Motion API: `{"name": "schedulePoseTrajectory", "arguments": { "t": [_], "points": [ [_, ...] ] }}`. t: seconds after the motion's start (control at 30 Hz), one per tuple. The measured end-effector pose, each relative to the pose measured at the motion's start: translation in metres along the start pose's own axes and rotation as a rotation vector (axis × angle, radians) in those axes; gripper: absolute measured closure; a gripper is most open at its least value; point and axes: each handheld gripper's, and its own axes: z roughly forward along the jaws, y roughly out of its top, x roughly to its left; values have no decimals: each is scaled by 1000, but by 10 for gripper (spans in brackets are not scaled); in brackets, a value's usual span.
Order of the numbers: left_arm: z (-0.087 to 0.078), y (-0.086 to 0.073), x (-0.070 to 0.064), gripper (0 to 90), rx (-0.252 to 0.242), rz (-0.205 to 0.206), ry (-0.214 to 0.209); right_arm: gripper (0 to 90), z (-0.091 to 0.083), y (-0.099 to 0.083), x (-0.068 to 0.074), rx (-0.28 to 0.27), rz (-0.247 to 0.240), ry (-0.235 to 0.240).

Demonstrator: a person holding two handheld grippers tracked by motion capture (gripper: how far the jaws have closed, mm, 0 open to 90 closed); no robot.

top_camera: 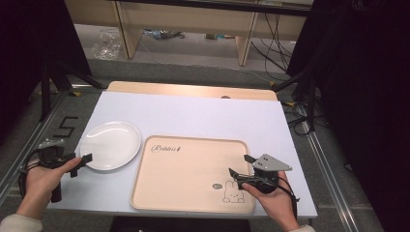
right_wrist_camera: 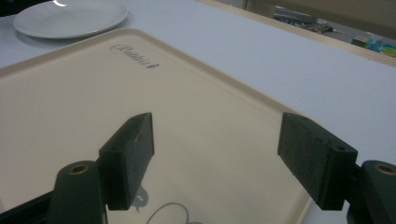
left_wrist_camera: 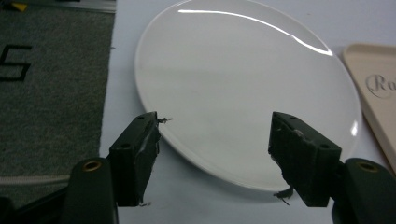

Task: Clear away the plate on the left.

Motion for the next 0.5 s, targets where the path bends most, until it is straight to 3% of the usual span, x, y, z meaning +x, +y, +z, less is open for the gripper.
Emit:
{"name": "schedulePoseTrajectory", "arguments": {
  "t": [0.03, 0.07, 0.1, 0.13, 0.17, 0.2, 0.23, 0.27, 0.33, 0.43, 0.5],
  "points": [
    [0, 0, 0, 359, 0, 0, 0, 279, 0, 0, 0, 0, 0, 0],
    [4, 3, 6, 366, 4, -54, -13, 279, 0, 0, 0, 1, -1, 0],
    [4, 3, 6, 376, 4, -54, -13, 280, 0, 0, 0, 2, -1, 1],
    [11, 4, 10, 377, -18, -147, -55, 280, 1, 0, -1, -3, -13, 5],
    [11, 4, 10, 383, -18, -147, -55, 280, 1, 0, -1, -3, -13, 5],
    [16, 4, 15, 392, 1, -191, -71, 280, 0, 1, -1, 7, -31, -6],
    [18, 3, 16, 393, 11, -215, -74, 281, 1, 1, 0, -1, -18, 5],
    [20, 3, 17, 394, 21, -226, -75, 280, 1, 0, 1, 14, 14, 17],
    [23, 2, 18, 399, 34, -232, -74, 281, 2, 0, 0, -2, -11, 8],
    [24, 2, 18, 411, 43, -242, -86, 281, 1, 0, -1, 1, -6, 8],
    [26, 2, 18, 423, 57, -282, -106, 280, 1, 0, -1, 3, -6, 9]
  ]
}}
